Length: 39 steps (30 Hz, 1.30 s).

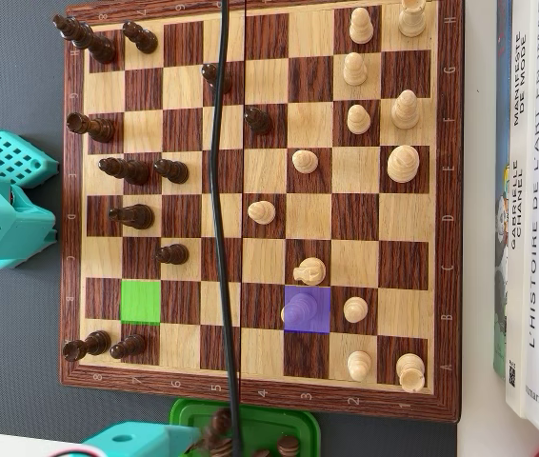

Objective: Play chess

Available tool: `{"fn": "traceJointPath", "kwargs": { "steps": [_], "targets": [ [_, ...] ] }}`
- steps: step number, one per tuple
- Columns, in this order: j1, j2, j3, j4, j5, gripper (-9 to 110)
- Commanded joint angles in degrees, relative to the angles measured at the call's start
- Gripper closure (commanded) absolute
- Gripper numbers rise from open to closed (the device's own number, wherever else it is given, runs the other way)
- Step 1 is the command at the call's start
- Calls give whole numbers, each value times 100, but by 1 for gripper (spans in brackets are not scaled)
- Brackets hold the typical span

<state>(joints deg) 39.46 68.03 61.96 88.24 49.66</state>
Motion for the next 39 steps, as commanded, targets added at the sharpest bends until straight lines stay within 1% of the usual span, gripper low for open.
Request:
{"fn": "traceJointPath", "kwargs": {
  "steps": [1,6,11,18,23,29,32,35,39],
  "targets": [
    [35,70,-246,26,-35,87],
    [26,70,-246,97,-35,87],
    [9,132,-255,334,-35,91],
    [-246,958,-105,378,26,91],
    [-677,1723,650,325,35,91],
    [-1354,2470,1160,316,431,91],
    [-1661,2619,1274,272,562,91],
    [-1942,2637,1441,-26,659,91],
    [-2083,2628,1521,-290,765,91]
  ]
}}
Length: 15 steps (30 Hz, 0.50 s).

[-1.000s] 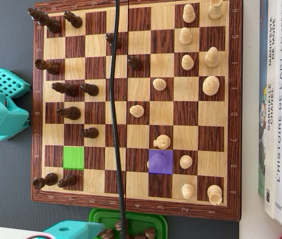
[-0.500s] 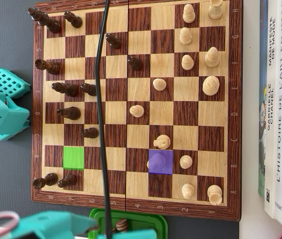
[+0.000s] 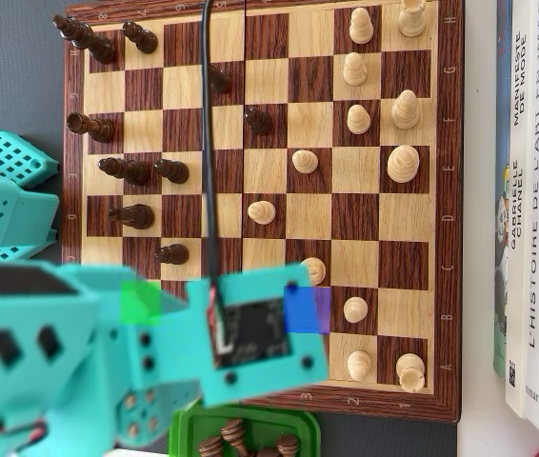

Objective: Play chess

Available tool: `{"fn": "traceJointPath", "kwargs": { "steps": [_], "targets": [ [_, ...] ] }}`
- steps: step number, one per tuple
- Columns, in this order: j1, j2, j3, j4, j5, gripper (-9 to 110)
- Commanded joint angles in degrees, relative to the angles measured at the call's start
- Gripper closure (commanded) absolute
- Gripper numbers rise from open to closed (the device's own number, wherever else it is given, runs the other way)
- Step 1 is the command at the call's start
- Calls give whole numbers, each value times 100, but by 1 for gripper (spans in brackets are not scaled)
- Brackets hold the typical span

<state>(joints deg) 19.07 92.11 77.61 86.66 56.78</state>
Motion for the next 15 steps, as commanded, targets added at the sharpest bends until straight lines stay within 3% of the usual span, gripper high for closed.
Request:
{"fn": "traceJointPath", "kwargs": {
  "steps": [1,15],
  "targets": [
    [-44,211,-79,-132,79,91],
    [-79,-940,-984,-70,1415,91]
  ]
}}
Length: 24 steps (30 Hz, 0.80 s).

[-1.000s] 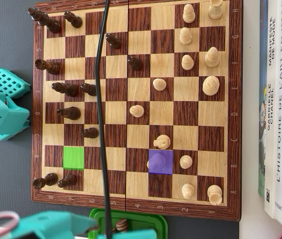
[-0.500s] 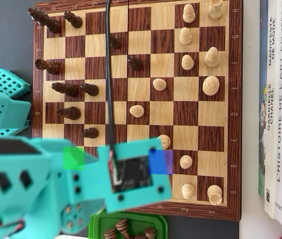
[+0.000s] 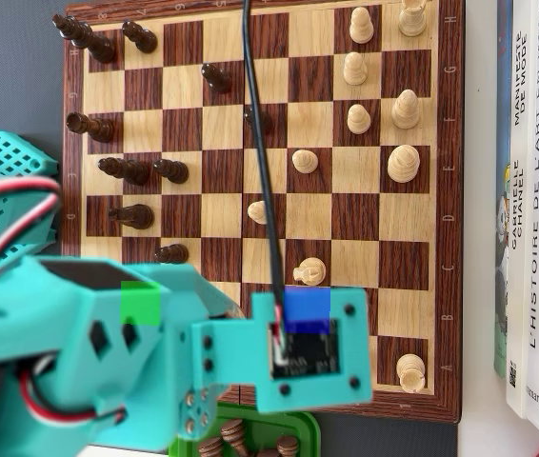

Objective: Play chess

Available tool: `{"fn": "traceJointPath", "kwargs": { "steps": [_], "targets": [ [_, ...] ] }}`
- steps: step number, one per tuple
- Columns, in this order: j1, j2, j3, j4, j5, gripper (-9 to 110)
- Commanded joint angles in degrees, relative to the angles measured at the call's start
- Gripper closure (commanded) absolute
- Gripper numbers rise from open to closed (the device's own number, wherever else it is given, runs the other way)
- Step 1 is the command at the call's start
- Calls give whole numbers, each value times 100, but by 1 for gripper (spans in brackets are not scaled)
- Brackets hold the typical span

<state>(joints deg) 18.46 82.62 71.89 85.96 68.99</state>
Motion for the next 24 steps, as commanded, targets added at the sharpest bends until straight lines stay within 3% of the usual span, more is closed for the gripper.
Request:
{"fn": "traceJointPath", "kwargs": {
  "steps": [1,9,24],
  "targets": [
    [-9,-44,-457,0,264,91],
    [-185,-360,-571,-44,809,91],
    [-299,-1169,-1477,-9,826,88]
  ]
}}
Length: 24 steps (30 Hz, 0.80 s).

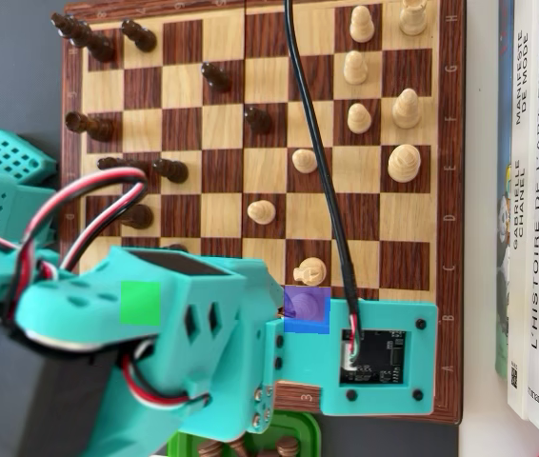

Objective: Play chess

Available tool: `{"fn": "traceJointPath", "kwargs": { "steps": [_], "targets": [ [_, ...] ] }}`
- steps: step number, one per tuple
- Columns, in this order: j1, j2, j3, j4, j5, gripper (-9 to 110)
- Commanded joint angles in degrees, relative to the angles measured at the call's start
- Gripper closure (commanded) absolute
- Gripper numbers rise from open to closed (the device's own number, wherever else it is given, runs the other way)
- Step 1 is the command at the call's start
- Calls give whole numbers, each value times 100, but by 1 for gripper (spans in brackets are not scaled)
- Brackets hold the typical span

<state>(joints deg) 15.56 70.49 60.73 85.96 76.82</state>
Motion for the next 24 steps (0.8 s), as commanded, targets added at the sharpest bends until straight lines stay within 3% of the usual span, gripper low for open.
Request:
{"fn": "traceJointPath", "kwargs": {
  "steps": [1,24],
  "targets": [
    [-18,9,-404,-9,44,86],
    [-132,-79,-70,-53,53,86]
  ]
}}
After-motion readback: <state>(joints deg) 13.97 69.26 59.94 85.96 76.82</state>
